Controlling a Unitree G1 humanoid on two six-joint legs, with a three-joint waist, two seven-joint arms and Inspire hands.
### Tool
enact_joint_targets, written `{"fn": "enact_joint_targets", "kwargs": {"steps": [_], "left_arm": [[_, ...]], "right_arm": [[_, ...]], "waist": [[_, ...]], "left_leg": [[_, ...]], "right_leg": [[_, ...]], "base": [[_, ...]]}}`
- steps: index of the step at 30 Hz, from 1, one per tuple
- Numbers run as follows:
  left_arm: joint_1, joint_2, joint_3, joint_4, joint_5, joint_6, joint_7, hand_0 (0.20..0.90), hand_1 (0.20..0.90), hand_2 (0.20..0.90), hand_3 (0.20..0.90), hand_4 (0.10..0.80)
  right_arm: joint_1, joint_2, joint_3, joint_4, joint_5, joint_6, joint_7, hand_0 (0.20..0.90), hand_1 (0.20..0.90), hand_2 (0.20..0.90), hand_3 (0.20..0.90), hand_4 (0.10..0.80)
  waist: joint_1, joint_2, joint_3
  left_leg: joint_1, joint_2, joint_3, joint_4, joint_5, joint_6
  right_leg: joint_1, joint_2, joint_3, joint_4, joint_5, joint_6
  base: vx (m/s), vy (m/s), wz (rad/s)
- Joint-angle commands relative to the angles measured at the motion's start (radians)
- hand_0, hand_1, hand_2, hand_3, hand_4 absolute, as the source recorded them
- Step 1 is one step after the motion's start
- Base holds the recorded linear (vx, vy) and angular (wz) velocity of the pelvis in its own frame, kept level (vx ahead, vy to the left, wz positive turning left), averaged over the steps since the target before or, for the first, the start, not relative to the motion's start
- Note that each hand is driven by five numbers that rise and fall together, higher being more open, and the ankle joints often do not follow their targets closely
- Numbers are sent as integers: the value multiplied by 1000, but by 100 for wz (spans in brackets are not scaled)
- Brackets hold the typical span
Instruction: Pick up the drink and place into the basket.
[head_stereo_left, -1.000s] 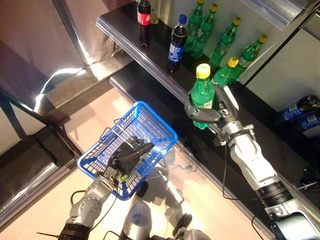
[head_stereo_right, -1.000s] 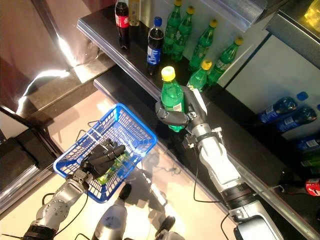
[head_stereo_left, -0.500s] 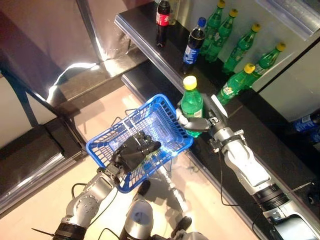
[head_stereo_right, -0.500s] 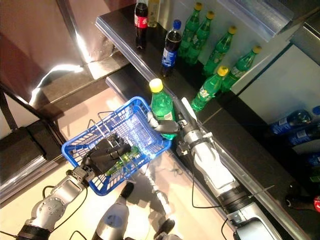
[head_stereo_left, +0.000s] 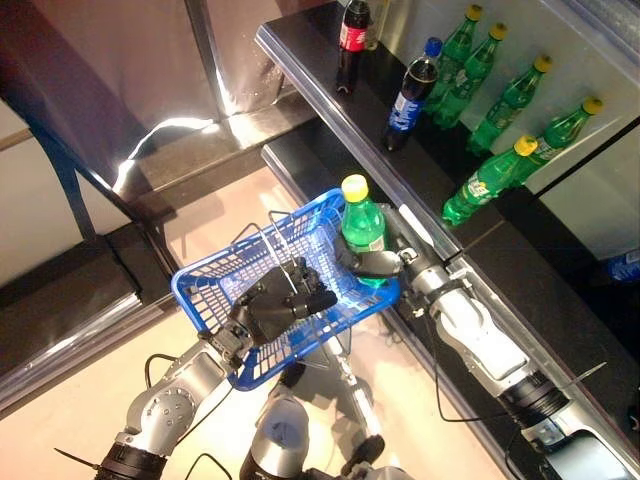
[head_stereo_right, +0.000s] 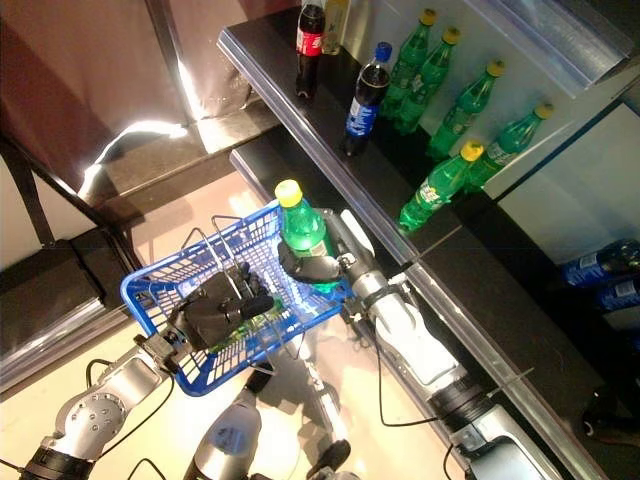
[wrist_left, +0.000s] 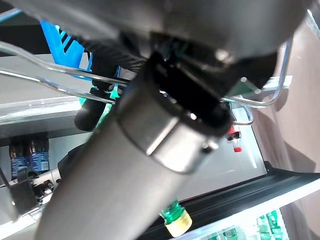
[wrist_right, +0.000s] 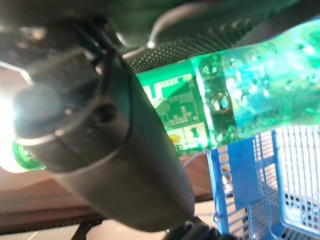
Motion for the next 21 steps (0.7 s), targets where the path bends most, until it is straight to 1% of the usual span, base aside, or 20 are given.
{"fn": "enact_joint_targets", "kwargs": {"steps": [1, 9, 21], "left_arm": [[-97, -87, -91, -295, -149, -112, -243, 300, 300, 300, 200, 100], [-112, -82, -110, -322, -152, -101, -289, 300, 300, 300, 200, 100], [-123, -63, -124, -358, -133, -80, -359, 300, 300, 300, 200, 100]], "right_arm": [[-23, 32, 56, -101, -21, -147, -8, 300, 300, 300, 200, 100], [-28, 49, 110, -47, -76, -122, -5, 300, 300, 300, 200, 100], [-46, 37, 180, 115, -255, -18, -52, 300, 300, 300, 200, 100]], "waist": [[-13, 12, -328], [-4, 14, -329], [24, 8, -328]], "left_leg": [[59, -35, -37, -19, -64, 29], [55, -37, -50, -19, -61, 26], [54, -36, -68, -19, -61, 20]], "right_leg": [[41, 7, -24, 9, -7, 4], [40, 4, -32, 11, -7, 4], [49, 7, -46, 8, -8, 2]], "base": [[0, 0, 0], [-3, 2, 2], [-1, -4, 5]]}}
